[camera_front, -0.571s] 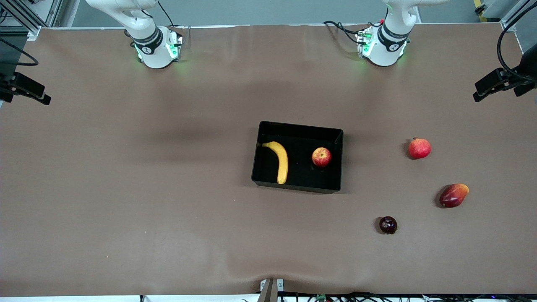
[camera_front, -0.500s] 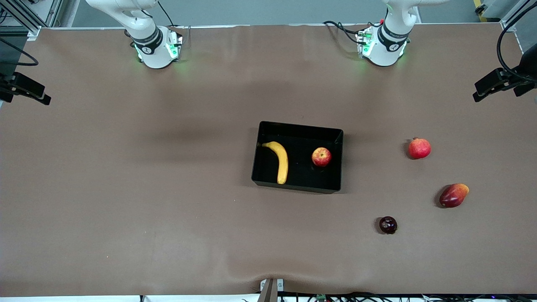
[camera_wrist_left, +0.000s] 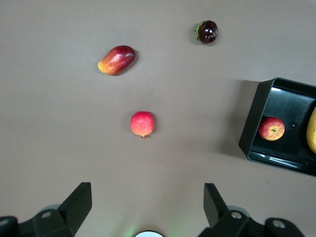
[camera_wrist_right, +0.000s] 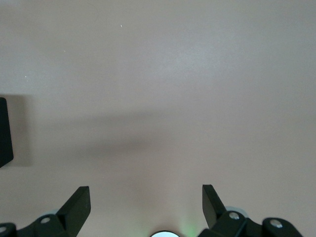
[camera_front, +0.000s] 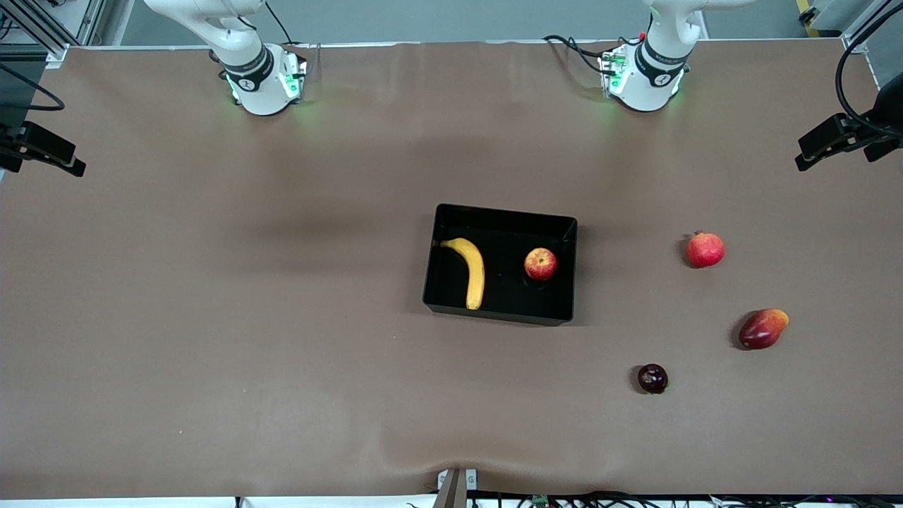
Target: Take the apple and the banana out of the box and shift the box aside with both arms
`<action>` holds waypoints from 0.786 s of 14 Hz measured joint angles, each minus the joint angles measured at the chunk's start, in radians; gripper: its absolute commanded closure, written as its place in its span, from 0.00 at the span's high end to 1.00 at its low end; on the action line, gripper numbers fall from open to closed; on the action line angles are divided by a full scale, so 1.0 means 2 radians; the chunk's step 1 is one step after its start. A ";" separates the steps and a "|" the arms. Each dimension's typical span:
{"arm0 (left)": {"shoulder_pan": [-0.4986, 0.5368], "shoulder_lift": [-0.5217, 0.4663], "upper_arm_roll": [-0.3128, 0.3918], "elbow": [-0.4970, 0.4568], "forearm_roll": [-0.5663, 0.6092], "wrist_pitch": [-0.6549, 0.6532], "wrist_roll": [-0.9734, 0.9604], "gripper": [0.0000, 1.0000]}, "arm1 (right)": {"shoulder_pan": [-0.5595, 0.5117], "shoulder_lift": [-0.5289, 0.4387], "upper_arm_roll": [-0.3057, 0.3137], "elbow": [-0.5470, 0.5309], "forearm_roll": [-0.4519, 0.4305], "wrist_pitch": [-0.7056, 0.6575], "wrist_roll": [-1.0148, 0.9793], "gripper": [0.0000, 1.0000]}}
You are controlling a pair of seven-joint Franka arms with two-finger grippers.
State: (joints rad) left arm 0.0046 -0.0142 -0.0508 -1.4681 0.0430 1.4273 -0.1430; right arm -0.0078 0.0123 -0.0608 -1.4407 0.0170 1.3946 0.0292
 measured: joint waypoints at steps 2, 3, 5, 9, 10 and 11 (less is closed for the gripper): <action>0.000 0.000 0.000 -0.001 0.000 0.000 0.000 1.00 | 0.000 0.000 0.000 0.000 0.000 0.000 0.000 1.00; -0.001 0.001 0.000 -0.003 0.000 0.000 0.000 1.00 | 0.000 0.000 0.000 0.000 0.000 0.000 0.000 1.00; -0.005 0.008 -0.007 -0.010 -0.001 -0.001 0.000 1.00 | 0.000 0.000 0.000 0.000 0.000 0.000 0.000 1.00; -0.016 0.057 -0.050 -0.036 -0.012 0.022 -0.025 1.00 | 0.000 0.000 0.000 0.000 0.000 0.000 0.000 1.00; -0.018 0.069 -0.064 -0.047 -0.012 0.044 -0.030 1.00 | 0.000 0.000 0.000 0.000 0.000 0.000 0.000 1.00; -0.019 0.079 -0.075 -0.061 -0.012 0.069 -0.033 1.00 | 0.000 0.000 0.000 0.000 0.000 0.000 0.000 1.00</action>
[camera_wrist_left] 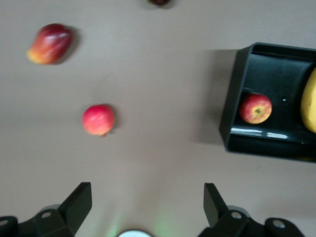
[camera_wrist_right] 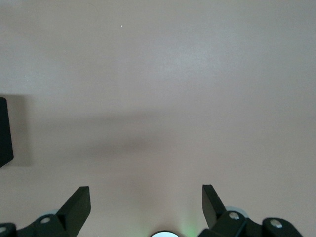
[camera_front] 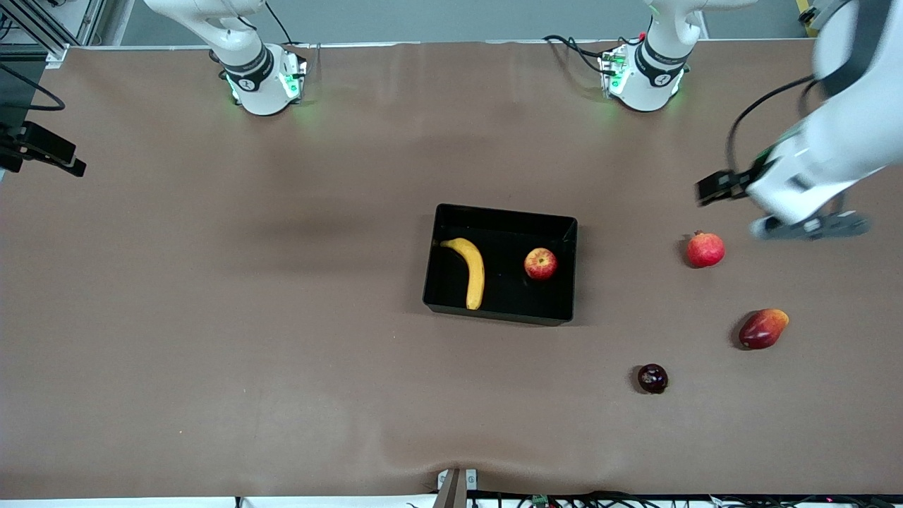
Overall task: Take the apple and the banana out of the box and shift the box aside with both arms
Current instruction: 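Reach the left gripper into the black box toward the apple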
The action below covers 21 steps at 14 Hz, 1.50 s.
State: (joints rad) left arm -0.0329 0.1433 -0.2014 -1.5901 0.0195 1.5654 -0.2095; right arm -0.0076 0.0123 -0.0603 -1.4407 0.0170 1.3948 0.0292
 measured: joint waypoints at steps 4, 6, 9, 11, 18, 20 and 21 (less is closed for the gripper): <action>-0.002 0.016 -0.027 -0.072 0.000 0.099 -0.006 1.00 | 0.000 0.000 0.000 0.000 0.000 0.000 0.000 1.00; -0.011 0.025 -0.029 -0.103 0.000 0.138 -0.006 1.00 | 0.000 0.000 0.000 0.000 0.000 0.000 0.000 1.00; -0.026 0.053 -0.029 -0.125 0.000 0.180 -0.018 1.00 | 0.000 0.000 0.000 0.000 0.000 0.000 0.000 1.00; -0.034 0.072 -0.029 -0.127 0.005 0.199 -0.033 1.00 | 0.000 0.000 0.000 0.000 0.000 0.000 0.000 1.00; -0.059 0.123 -0.029 -0.129 0.020 0.270 -0.063 1.00 | 0.000 0.002 0.000 0.000 0.000 0.000 0.000 1.00; -0.062 0.134 -0.029 -0.129 0.023 0.285 -0.065 1.00 | 0.000 0.002 0.000 0.000 0.000 0.000 0.000 1.00; -0.062 0.139 -0.029 -0.129 0.023 0.290 -0.065 1.00 | 0.000 0.002 0.000 0.000 0.000 0.000 0.000 1.00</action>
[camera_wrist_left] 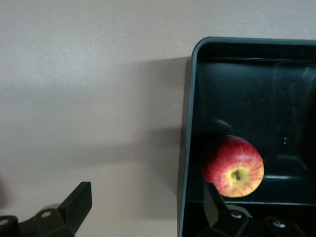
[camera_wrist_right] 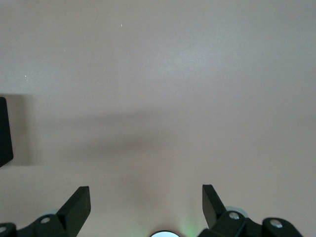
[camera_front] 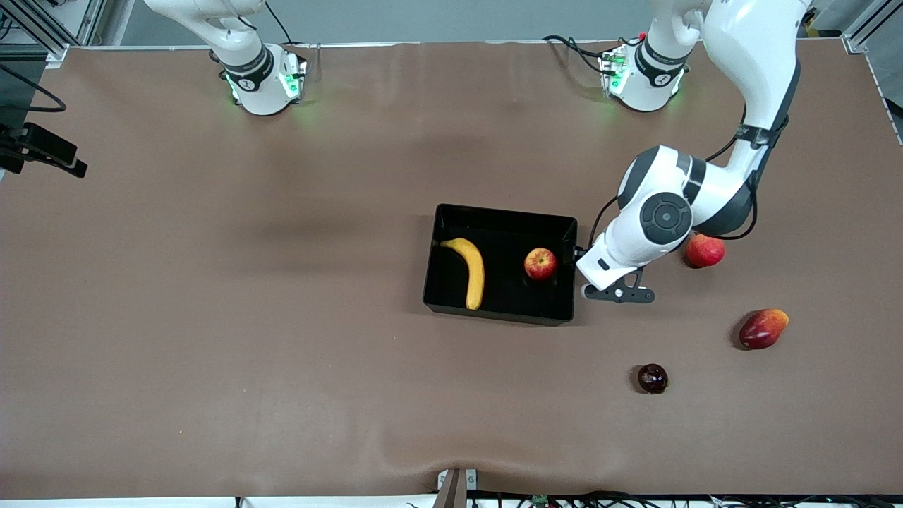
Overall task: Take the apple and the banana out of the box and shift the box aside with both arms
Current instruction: 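Reach the left gripper into the black box toward the apple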
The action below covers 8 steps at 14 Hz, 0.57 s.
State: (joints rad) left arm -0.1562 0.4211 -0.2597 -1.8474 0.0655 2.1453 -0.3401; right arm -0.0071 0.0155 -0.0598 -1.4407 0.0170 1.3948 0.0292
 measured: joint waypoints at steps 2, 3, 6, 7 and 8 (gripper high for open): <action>0.000 0.007 0.000 0.000 0.000 0.006 0.000 1.00 | 0.000 0.000 0.000 0.000 0.000 0.000 0.000 1.00; 0.000 0.009 0.000 0.000 0.000 0.009 0.000 1.00 | 0.000 0.000 0.000 0.000 0.000 0.000 0.000 1.00; -0.003 0.017 0.000 0.000 0.000 0.023 -0.011 1.00 | 0.000 0.000 0.000 0.000 0.000 0.000 0.000 1.00; -0.005 0.019 0.000 0.000 0.000 0.028 -0.018 1.00 | 0.000 0.000 0.000 0.000 0.000 0.000 0.000 1.00; -0.007 0.022 0.000 0.000 0.000 0.033 -0.022 1.00 | 0.000 0.000 0.000 0.000 0.000 0.000 0.000 1.00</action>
State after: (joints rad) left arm -0.1703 0.4656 -0.2599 -1.8477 0.0665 2.2119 -0.3839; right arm -0.0073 0.0155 -0.0601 -1.4407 0.0170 1.3952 0.0292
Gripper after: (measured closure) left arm 0.000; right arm 0.000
